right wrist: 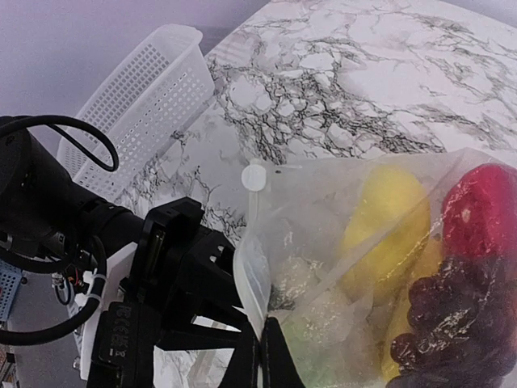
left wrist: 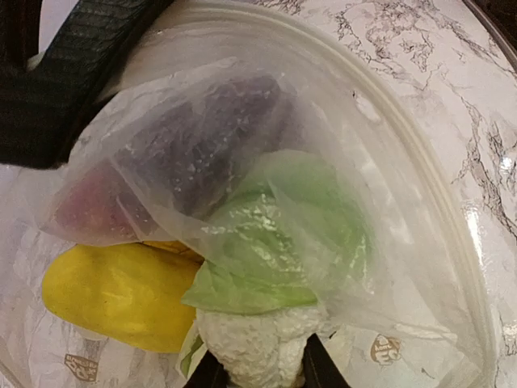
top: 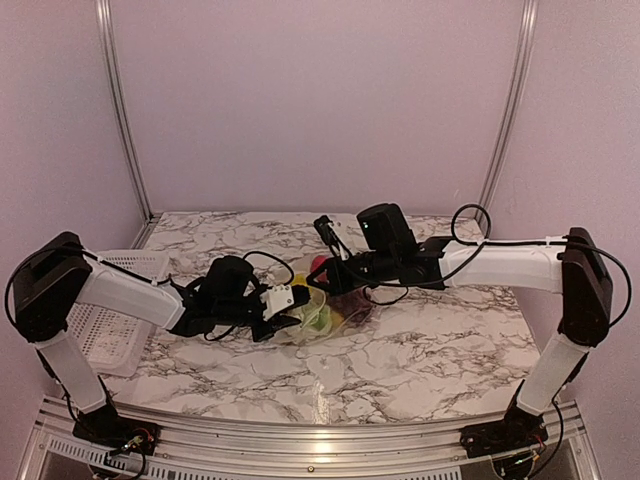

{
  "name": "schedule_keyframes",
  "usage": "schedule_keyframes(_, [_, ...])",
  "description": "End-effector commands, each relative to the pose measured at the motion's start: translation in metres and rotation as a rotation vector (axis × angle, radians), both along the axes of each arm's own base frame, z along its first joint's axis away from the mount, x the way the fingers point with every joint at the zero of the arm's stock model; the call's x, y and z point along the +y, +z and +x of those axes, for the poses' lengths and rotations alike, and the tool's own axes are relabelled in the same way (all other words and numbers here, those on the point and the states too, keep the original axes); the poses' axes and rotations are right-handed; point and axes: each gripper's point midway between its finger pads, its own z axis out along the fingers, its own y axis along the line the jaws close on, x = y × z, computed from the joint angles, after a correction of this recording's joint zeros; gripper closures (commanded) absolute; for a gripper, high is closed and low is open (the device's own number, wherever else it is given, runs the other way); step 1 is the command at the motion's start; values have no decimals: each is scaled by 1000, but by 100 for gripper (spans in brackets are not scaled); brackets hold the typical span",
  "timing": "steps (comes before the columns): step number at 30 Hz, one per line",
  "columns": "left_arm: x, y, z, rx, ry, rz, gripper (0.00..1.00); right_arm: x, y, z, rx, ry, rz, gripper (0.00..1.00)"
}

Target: Open the zip-top bag and remove the fake food

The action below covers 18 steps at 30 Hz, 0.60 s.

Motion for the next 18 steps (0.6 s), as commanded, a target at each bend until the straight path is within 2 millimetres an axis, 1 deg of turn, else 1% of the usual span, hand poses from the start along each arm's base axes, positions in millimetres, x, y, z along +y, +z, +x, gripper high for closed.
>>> schedule_keyframes(1, [19, 0, 1, 23, 109, 15, 83, -4, 9, 0, -25, -3, 10, 100])
schedule_keyframes(4, [26, 4, 2, 41, 157, -6, 92, -5, 9, 2, -31, -11, 7, 100])
schedule_keyframes(7, [31, 15, -1, 53, 192, -80, 99, -10, 9, 5, -37, -29, 2, 100])
schedule_keyframes(10, [34, 36, -6, 69, 209, -186, 100, -14, 8, 9, -41, -44, -1, 100])
schedule_keyframes(14, [37, 63, -18, 108, 203, -329, 100, -16, 5, 11, -41, -53, -3, 100])
schedule_keyframes(18, [42, 87, -31, 139, 183, -436, 100, -18, 3, 13, -46, -63, -5, 100])
